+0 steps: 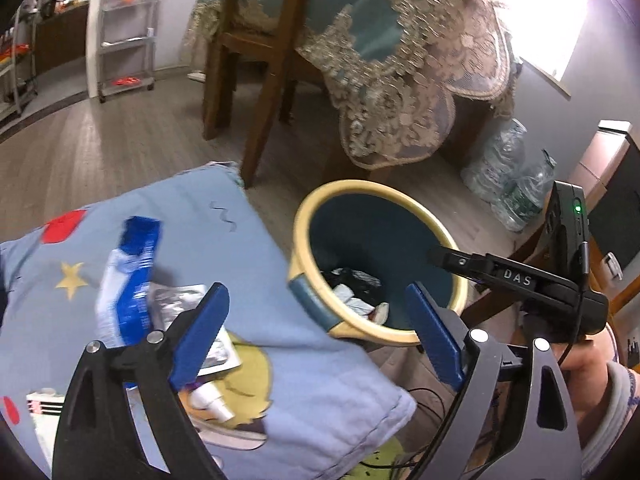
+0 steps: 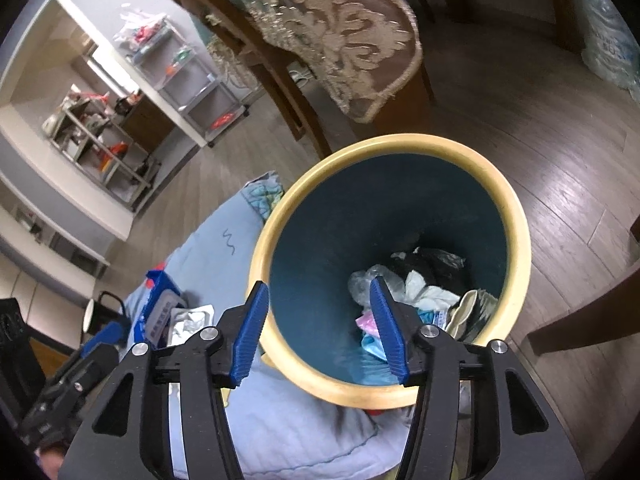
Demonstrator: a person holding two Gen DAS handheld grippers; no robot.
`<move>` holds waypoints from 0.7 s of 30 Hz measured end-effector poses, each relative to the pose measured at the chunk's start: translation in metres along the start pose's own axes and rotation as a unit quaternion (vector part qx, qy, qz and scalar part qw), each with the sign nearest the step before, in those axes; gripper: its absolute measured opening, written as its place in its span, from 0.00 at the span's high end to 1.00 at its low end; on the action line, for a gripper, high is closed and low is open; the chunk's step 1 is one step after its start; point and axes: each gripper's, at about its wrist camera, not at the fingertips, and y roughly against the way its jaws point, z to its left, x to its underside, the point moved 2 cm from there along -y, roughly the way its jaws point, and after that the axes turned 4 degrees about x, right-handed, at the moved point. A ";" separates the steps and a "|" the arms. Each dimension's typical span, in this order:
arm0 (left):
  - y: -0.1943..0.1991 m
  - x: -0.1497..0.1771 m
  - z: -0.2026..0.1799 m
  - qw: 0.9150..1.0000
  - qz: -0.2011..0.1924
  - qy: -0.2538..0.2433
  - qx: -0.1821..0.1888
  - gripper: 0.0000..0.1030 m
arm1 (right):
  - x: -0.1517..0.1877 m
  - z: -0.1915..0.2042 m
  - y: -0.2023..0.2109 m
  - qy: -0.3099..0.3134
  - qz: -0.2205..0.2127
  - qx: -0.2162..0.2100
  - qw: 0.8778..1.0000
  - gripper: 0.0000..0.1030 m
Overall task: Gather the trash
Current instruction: 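Carry both items over the bin and open both tools to drop them, then move both open tools back over the remaining trash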
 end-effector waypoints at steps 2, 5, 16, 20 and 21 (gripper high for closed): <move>0.009 0.002 0.010 1.000 -0.006 0.004 -0.012 0.14 | 0.001 0.006 -0.001 0.006 -0.001 -0.002 1.000 0.45; 0.020 0.006 0.021 1.000 -0.011 0.010 -0.025 0.14 | 0.002 0.013 -0.002 0.015 -0.002 -0.004 1.000 0.44; 0.044 0.018 0.058 0.997 -0.022 0.039 -0.059 0.14 | 0.007 0.034 -0.004 0.046 -0.004 -0.008 0.999 0.38; 0.052 0.023 0.074 0.995 -0.025 0.055 -0.076 0.14 | 0.009 0.043 -0.005 0.054 -0.001 -0.013 0.998 0.37; 0.054 0.024 0.077 0.995 -0.025 0.058 -0.079 0.14 | 0.011 0.045 -0.006 0.057 0.001 -0.014 0.998 0.36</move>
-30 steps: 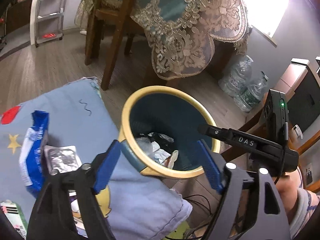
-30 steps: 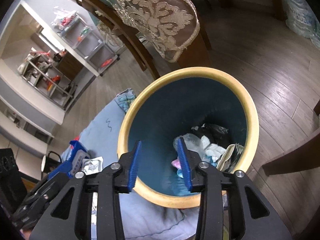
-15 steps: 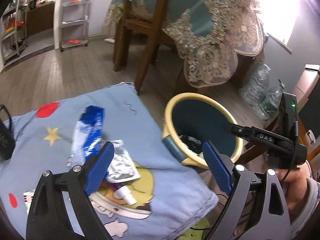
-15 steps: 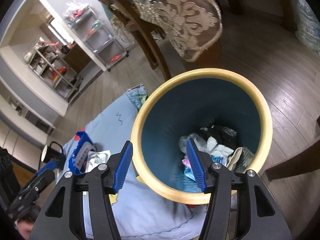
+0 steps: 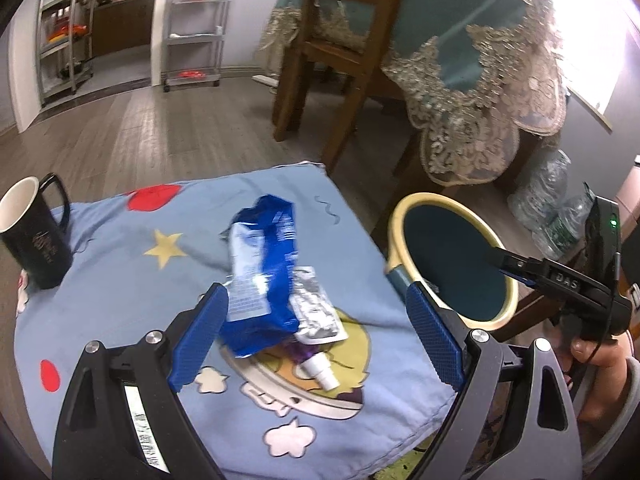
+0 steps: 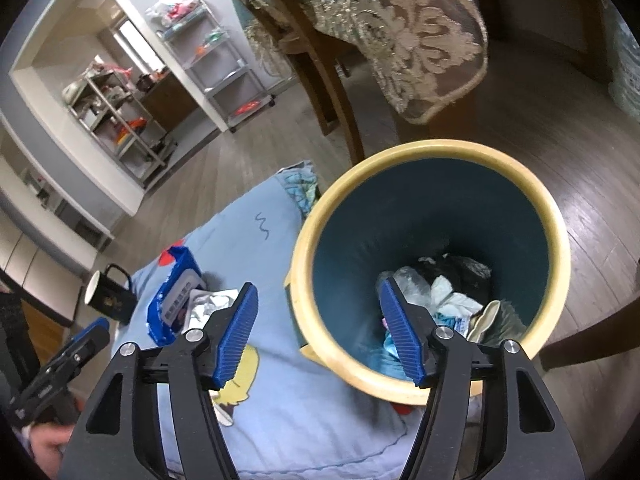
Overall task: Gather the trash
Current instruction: 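Move both open tools back over the remaining trash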
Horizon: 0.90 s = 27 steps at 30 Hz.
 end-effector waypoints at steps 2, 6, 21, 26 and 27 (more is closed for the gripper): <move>0.002 0.002 0.010 1.000 0.000 0.009 -0.007 0.14 | 0.001 0.006 -0.002 0.008 0.002 -0.002 1.000 0.36; 0.008 0.006 0.027 0.999 0.001 0.027 -0.021 0.14 | 0.005 0.017 -0.005 0.022 0.008 -0.008 1.000 0.36; 0.026 0.038 0.091 0.993 0.040 0.068 -0.091 0.14 | 0.023 0.078 -0.029 0.077 0.049 -0.047 0.995 0.35; 0.023 0.059 0.110 0.987 0.084 0.087 -0.108 0.11 | 0.027 0.099 -0.036 0.085 0.061 -0.067 0.992 0.33; 0.021 0.064 0.114 0.985 0.095 0.090 -0.113 0.11 | 0.027 0.103 -0.038 0.085 0.065 -0.074 0.991 0.33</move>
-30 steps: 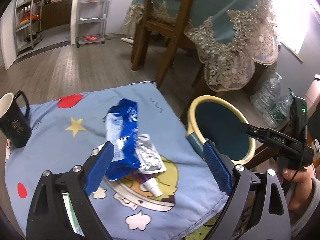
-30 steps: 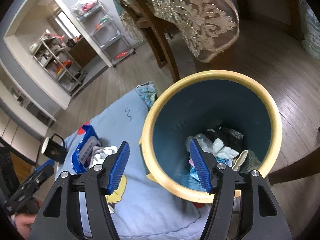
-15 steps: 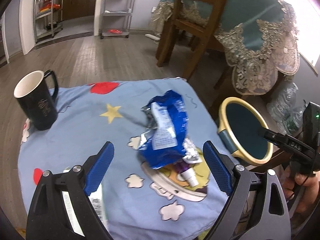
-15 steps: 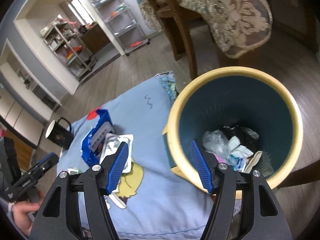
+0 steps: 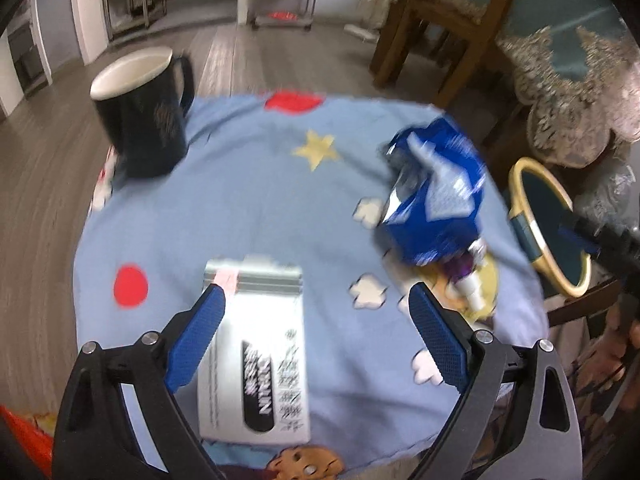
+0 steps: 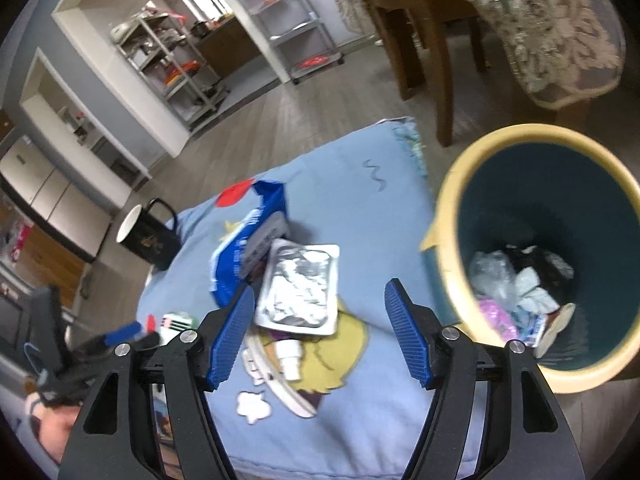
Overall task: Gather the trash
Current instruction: 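Move both open tools back over the remaining trash, then grasp the white COLTALIN box with the left tool while the right tool grasps the blue wipes pack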
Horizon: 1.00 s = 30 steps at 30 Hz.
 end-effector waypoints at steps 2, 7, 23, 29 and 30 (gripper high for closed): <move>-0.007 0.007 0.005 1.000 0.021 -0.004 -0.018 0.11 | -0.001 0.008 -0.004 0.000 0.004 -0.011 1.000 0.32; -0.020 0.022 0.012 0.997 0.064 -0.006 -0.033 0.10 | -0.010 0.025 -0.018 -0.009 0.011 -0.035 0.999 0.31; -0.044 0.038 0.036 0.993 0.100 0.010 -0.056 0.11 | -0.021 0.058 -0.074 0.009 0.047 -0.034 0.998 0.33; -0.040 0.034 0.044 0.995 0.088 0.023 -0.035 0.33 | -0.017 0.059 -0.080 0.012 0.058 -0.052 0.997 0.69; -0.038 0.033 0.045 0.996 0.084 0.023 -0.034 0.33 | -0.017 0.061 -0.080 0.016 0.057 -0.056 0.997 0.73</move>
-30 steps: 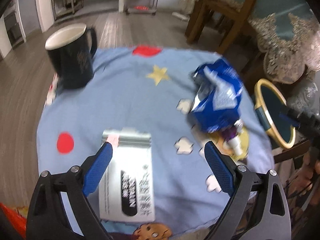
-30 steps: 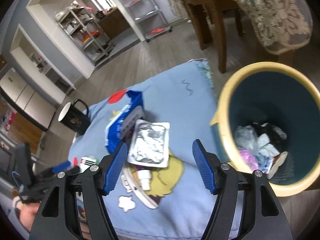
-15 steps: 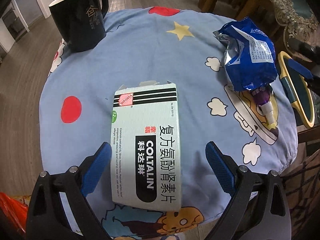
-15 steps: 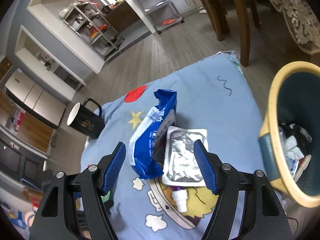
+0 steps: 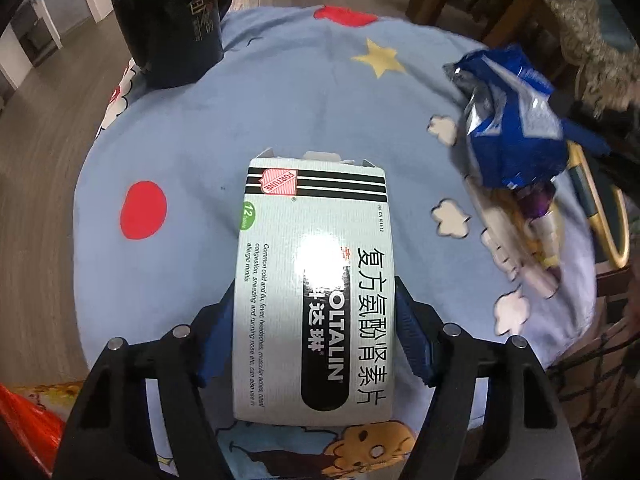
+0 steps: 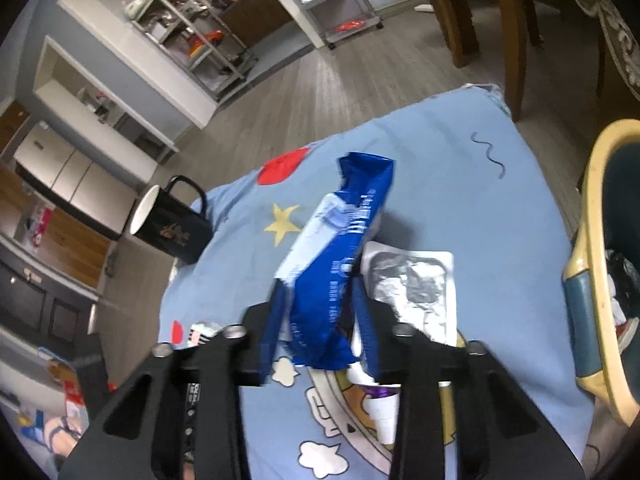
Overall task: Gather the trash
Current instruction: 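Grasp the white COLTALIN box with the left tool while the right tool grasps the blue wipes pack, then carry the COLTALIN box and blue wipes pack over the bin with both tools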
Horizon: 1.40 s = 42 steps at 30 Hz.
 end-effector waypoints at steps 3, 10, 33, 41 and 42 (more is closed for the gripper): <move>0.011 -0.002 -0.001 1.000 -0.022 -0.003 0.000 0.33 | 0.001 0.003 0.002 -0.002 0.000 -0.021 1.000 0.82; 0.036 -0.014 -0.005 0.998 -0.067 0.015 0.010 0.33 | 0.003 0.016 0.015 0.011 -0.006 -0.058 0.998 0.91; 0.094 -0.041 -0.056 0.988 -0.141 -0.027 0.059 0.33 | 0.009 0.031 0.092 0.056 -0.064 -0.095 0.992 0.96; 0.108 -0.048 -0.079 0.984 -0.154 -0.050 0.071 0.33 | 0.009 0.024 0.121 0.063 -0.094 -0.088 0.990 0.96; 0.109 -0.049 -0.082 0.984 -0.155 -0.053 0.072 0.33 | 0.009 0.022 0.125 0.063 -0.098 -0.087 0.989 0.96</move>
